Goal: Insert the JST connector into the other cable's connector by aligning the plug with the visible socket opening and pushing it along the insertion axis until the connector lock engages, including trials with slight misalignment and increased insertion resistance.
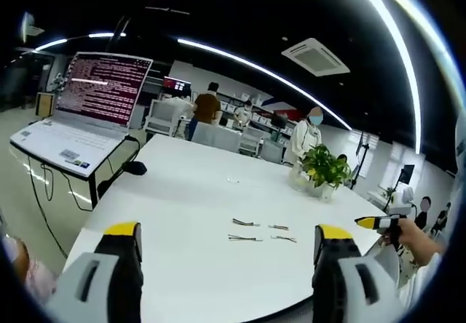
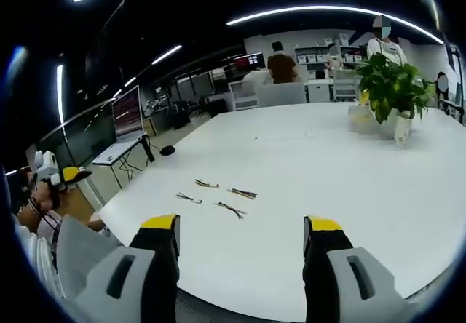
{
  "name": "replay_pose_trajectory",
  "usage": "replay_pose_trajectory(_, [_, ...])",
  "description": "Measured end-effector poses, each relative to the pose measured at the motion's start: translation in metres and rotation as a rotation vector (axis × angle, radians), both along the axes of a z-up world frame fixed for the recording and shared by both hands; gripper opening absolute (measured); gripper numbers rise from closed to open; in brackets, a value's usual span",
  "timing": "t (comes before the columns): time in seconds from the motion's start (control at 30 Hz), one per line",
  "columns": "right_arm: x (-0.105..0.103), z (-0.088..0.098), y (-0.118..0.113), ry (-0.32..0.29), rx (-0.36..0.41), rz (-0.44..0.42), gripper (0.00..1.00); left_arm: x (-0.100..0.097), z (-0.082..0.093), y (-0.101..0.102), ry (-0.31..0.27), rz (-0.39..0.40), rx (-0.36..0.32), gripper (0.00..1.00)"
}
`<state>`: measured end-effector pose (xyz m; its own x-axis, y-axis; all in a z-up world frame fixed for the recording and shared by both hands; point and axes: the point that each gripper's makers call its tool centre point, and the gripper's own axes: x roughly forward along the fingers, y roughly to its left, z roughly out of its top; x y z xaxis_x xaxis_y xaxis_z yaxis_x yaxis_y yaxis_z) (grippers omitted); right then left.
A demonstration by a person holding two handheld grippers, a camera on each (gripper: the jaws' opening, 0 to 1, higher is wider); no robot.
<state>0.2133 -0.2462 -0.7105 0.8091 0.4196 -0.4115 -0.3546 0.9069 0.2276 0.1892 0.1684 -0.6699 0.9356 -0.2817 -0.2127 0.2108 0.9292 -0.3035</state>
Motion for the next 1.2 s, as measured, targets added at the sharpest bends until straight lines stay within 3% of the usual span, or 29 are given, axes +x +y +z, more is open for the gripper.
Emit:
replay_pose_trajectory(0.23, [-0.008, -0.002, -0.008, 0.007, -0.006, -0.015, 0.66, 0.006, 0.003, -0.006, -0.013, -0.015, -0.018, 0.97])
replay_pose_trajectory(0.83, [-0.025, -0.017, -0.019, 0.050, 0.007, -0.060, 0.66, 0.010, -0.008, -0.022, 0.023, -0.063, -0.036, 0.98])
replay_pose_trajectory(1.0, [-0.024, -0.016, -0.020, 0.044, 0.003, -0.064, 0.66, 0.012, -0.007, -0.027, 0.021, -0.080, -0.062, 0.93])
replay_pose_trajectory(1.03, [-0.024, -0.016, -0.021, 0.044, 0.004, -0.065, 0.65, 0.013, -0.001, -0.028, -0.008, -0.089, -0.086, 0.88])
replay_pose_trajectory(1.1, [-0.023, -0.016, -0.022, 0.047, 0.006, -0.071, 0.64, 0.011, 0.016, -0.038, -0.061, -0.141, -0.243, 0.73])
replay_pose_trajectory(1.13, [-0.023, -0.017, -0.022, 0.048, 0.007, -0.074, 0.64, 0.011, 0.025, -0.040, -0.075, -0.145, -0.365, 0.62])
replay_pose_trajectory(1.2, [-0.022, -0.016, -0.022, 0.042, 0.010, -0.079, 0.63, 0.011, 0.036, -0.038, -0.112, -0.153, -0.464, 0.52])
